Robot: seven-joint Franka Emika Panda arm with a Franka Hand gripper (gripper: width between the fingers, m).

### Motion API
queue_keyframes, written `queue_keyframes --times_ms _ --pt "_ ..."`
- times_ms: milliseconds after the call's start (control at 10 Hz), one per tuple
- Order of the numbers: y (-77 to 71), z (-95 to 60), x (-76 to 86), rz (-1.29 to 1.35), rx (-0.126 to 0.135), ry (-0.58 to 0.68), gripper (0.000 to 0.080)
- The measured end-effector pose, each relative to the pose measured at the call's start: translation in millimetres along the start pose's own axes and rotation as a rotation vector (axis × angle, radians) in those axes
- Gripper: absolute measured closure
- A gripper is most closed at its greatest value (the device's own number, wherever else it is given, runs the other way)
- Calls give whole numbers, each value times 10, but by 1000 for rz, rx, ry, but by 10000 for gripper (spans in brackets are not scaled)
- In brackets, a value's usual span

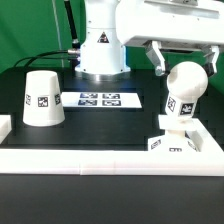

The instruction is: Assemble lamp

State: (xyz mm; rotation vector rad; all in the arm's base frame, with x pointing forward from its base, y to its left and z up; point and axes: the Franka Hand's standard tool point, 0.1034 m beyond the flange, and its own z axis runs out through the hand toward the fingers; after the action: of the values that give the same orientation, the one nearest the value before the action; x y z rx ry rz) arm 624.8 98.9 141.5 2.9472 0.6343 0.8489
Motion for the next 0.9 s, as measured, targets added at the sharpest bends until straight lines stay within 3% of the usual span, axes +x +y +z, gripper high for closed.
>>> queue_keyframes --times_ms 200,400,500,900 --pt "57 45 -31 -1 -3 -6 101" --pt "-36 81 -45 8 52 -143 101" --pt "-47 89 -29 8 62 -170 101" --pt "-166 102 -132 25 144 -416 101"
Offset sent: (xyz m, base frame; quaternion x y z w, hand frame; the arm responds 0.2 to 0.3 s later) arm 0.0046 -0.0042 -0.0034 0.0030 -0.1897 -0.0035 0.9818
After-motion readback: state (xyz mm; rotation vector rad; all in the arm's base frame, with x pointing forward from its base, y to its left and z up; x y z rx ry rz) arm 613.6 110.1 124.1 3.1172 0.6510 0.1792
